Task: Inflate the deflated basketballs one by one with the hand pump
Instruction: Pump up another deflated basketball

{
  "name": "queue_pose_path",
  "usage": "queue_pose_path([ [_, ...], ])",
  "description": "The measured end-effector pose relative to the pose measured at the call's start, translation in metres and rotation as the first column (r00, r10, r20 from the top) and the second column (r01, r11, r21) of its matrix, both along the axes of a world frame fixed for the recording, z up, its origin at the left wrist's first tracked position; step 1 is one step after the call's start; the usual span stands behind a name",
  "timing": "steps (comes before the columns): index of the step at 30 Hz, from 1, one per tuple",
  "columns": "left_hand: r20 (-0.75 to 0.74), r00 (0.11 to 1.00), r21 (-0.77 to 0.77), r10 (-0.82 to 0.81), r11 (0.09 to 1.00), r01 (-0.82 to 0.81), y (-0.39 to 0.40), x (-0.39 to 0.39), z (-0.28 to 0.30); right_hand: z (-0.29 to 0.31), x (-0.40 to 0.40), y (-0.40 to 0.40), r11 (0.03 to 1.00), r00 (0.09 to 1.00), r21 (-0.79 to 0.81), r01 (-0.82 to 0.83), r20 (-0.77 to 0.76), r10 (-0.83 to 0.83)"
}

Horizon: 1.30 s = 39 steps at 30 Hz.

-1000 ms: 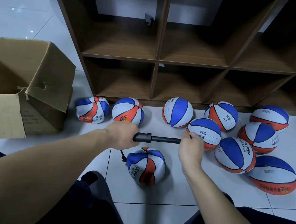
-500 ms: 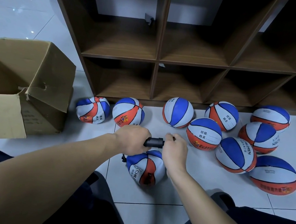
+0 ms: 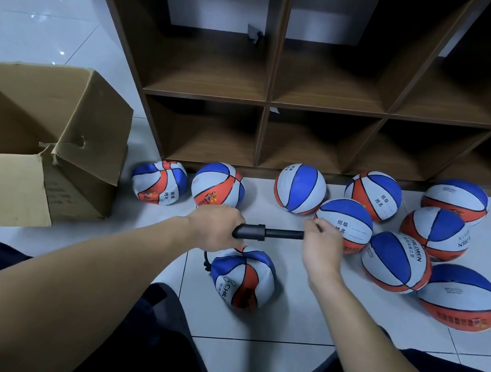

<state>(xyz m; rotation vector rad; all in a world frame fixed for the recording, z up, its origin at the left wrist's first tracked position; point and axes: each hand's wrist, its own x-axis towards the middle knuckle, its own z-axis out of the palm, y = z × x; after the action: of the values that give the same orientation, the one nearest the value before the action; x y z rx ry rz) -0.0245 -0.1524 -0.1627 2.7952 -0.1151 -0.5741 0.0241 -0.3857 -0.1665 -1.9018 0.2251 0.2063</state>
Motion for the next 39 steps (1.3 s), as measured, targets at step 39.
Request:
queue_pose_path([
  [39,0.098,0.995,0.079,-0.012,0.997,0.005,0.000,0.003,0.007,0.010,0.002,-0.003,0.990,0.995,-0.096,-0.099,-0.033,0.096],
])
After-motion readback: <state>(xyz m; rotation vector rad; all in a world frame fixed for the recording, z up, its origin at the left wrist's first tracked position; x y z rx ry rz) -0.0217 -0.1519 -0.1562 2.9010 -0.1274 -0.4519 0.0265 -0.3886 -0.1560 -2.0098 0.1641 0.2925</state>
